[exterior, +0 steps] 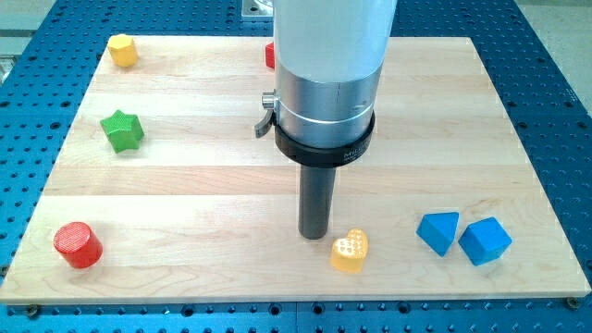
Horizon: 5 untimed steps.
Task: Move the yellow heart into the triangle
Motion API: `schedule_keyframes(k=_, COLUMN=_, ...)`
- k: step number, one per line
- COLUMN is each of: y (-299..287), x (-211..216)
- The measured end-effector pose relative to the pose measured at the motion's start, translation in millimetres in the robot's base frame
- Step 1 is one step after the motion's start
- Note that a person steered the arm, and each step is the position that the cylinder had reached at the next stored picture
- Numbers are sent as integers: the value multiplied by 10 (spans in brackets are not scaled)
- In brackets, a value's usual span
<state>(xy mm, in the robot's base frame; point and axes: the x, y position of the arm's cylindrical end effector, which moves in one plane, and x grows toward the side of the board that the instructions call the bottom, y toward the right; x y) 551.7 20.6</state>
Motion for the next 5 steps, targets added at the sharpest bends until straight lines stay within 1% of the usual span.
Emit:
schedule_keyframes(k=1, y=0, x=0)
schedule_keyframes(k=2, y=-319, x=286)
schedule_keyframes(k=5, y=-322, x=273)
